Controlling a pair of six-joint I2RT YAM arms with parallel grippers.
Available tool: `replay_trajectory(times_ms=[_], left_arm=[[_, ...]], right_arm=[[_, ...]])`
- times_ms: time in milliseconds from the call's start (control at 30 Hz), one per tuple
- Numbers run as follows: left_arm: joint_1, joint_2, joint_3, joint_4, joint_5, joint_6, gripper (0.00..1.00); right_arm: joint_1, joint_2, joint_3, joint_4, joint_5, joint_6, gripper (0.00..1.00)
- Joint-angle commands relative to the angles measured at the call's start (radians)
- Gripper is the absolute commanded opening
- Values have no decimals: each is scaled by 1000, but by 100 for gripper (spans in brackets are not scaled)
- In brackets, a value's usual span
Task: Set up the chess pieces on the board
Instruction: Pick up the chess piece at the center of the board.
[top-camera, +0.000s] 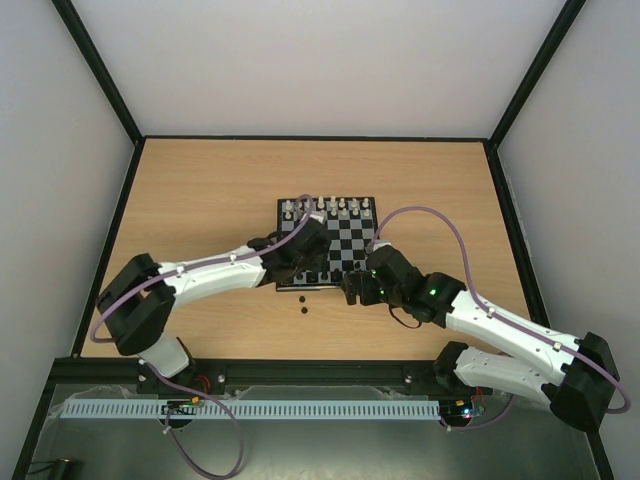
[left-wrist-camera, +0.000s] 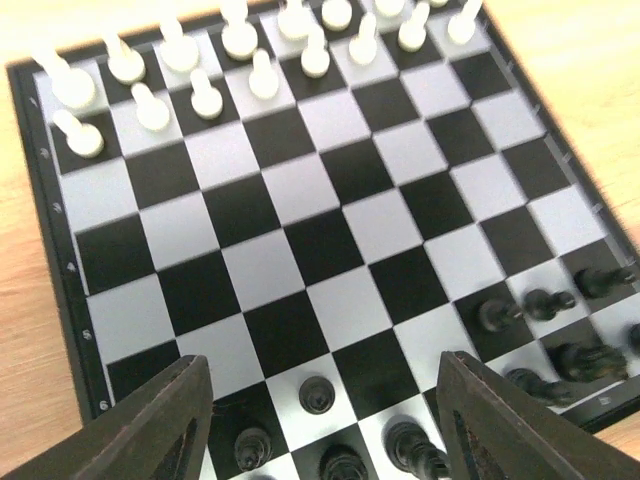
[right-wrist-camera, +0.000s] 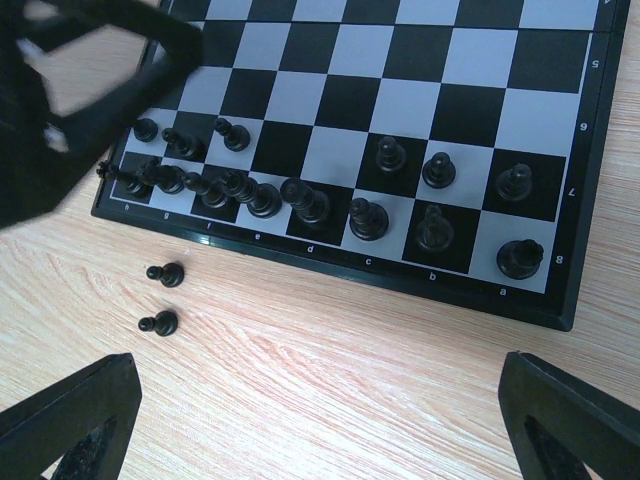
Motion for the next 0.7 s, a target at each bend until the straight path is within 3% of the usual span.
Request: replay_trajectory(times_ms=[0,233,300,333,600,667], left_arm=[[-13,-107,41,-65,-46,3,67],[-18,-321,-21,-191,-10,-50,85],[-22,-377,-60,-230,4,-76,98],[-25,-404,-83,-246,7,-95,99],[-69,-589,-289,-277,50,-222,99],[-94,-590,-310,-269,49,-242,95]], right_arm=[[2,10,-6,-10,-4,-11,99],[2,41,3,-18,0,-9,99],[2,45,4,-20,4,-9,99],[2,47,5,-22,5,-7,98],[2,57,11,-30,-4,-3,99],[1,59,13,-31,-7,-4,99]])
